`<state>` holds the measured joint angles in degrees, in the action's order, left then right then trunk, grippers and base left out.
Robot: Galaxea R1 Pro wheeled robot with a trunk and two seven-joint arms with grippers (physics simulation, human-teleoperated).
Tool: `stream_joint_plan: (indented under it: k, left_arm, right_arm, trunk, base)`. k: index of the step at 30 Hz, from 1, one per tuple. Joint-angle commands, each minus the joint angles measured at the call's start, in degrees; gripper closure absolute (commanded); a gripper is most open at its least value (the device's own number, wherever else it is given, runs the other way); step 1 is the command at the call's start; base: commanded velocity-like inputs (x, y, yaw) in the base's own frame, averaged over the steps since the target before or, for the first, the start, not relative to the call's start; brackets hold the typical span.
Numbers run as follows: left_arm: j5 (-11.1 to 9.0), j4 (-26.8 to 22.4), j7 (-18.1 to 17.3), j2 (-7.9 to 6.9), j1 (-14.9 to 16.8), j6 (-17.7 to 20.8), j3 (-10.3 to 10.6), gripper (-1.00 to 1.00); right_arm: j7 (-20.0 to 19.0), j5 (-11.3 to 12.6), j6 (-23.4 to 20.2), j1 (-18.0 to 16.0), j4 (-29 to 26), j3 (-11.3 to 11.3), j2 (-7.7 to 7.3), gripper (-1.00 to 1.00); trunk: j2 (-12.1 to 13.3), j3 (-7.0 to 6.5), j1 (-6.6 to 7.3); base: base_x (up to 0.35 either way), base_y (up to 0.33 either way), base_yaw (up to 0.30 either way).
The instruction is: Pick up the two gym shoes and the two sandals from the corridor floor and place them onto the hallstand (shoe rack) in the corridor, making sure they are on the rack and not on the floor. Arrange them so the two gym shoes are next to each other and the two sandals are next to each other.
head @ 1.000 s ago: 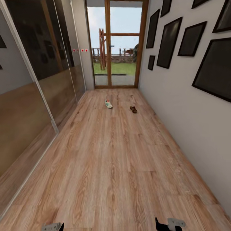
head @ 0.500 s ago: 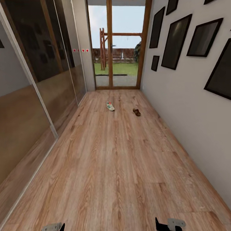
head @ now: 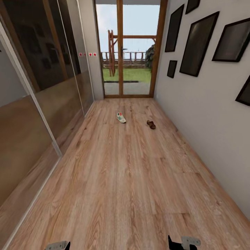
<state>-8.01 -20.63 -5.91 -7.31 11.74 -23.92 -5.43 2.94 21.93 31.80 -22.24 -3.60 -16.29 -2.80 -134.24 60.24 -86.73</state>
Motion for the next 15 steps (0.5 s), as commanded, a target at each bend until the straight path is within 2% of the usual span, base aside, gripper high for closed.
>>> stream_joint_plan:
  k: [1, 15]
  left_arm:
    - [-0.60, 0.06, -0.62, 0.02, 0.03, -0.07, -0.20, -1.00]
    - [-0.60, 0.06, -0.60, 0.02, 0.03, -0.07, -0.20, -1.00]
  right_arm:
    - [0.31, 0.22, 0.11, -0.02, 0.00, -0.49, -0.01, -1.00]
    - [0.31, 0.22, 0.11, -0.06, 0.00, -0.51, -0.01, -1.00]
  trunk:
    - [-0.02, 0.05, -0.02]
    - [-0.02, 0.05, -0.02]
  base:
    - [0.319, 0.103, 0.000]
    - [0.328, 0.087, 0.000]
